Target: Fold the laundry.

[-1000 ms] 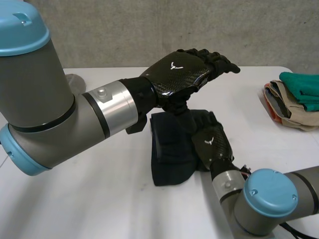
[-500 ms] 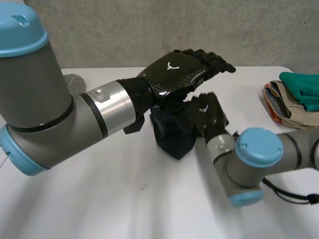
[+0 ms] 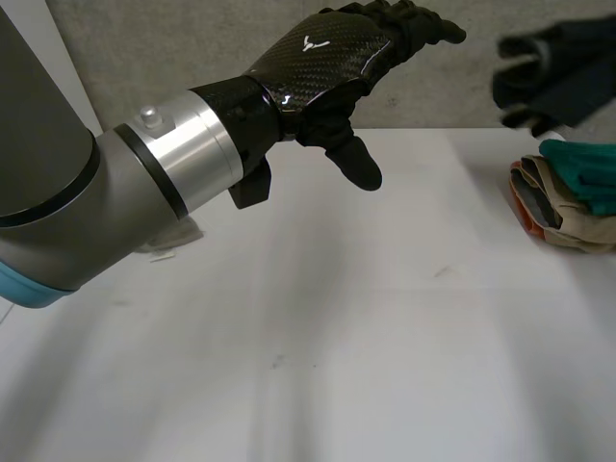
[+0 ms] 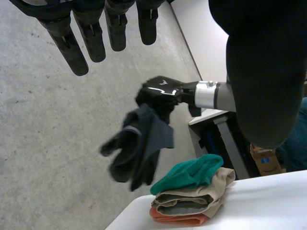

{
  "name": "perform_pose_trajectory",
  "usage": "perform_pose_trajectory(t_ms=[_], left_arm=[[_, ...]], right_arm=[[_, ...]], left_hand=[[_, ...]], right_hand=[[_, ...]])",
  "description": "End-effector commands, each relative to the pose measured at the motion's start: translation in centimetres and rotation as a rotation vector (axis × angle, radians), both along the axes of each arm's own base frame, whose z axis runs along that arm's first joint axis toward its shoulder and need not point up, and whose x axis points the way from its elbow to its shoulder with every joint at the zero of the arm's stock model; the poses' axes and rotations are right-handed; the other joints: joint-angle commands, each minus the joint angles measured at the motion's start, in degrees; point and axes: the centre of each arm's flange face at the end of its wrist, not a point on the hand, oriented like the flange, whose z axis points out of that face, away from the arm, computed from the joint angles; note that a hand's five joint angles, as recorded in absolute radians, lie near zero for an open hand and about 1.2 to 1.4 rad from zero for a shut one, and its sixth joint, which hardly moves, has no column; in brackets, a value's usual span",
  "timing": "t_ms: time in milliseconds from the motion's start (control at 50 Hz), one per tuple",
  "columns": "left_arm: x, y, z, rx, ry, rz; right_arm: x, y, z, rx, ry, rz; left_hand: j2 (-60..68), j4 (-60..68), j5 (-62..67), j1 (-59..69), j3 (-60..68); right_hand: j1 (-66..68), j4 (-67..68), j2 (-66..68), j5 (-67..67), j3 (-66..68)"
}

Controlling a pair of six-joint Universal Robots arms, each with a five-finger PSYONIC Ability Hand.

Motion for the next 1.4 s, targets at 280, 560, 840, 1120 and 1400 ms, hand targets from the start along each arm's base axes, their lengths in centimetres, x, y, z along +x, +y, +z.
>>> perform_pose_trajectory(t_ms=[280, 560, 840, 1120, 1400], left_arm=[[-0.5, -0.2, -2.4, 0.054, -0.041, -0.006], [-0.5, 0.4, -1.8, 0.046, -0.032, -0.014], [-0.2, 1.3, -0.7, 0.076, 0.006, -0.031], [4.3, -1.8, 10.4, -0.076, 0.381, 0.407], [15.8, -13.9, 1.2, -0.115, -0.177, 0.979]], right_arm=[[-13.1, -3.3, -17.6, 0.367, 0.08, 0.033], [-13.4, 0.1, -7.0, 0.337, -0.101, -0.153], [-19.4, 5.5, 0.2, 0.333, -0.086, -0.653], [-3.5, 7.5, 12.0, -0.186, -0.032, -0.378], [14.5, 17.4, -1.9, 0.176, 0.115, 0.254]], left_hand=[[0.88, 1.2, 0.14, 1.92, 0.59], [0.88, 1.2, 0.14, 1.92, 0.59], [1.05, 1.37, 0.3, 2.09, 0.75], [3.75, 4.06, 3.0, 4.78, 3.45], [1.89, 2.21, 1.15, 2.93, 1.6]], right_hand=[[-45.06, -51.67, -50.35, -47.1, -50.33], [-52.45, -59.06, -57.74, -54.49, -57.71], [-52.45, -59.06, -57.74, -54.49, -57.71], [-52.45, -59.06, -57.74, -54.49, -57.71], [-52.45, -59.06, -57.74, -54.49, -57.71]])
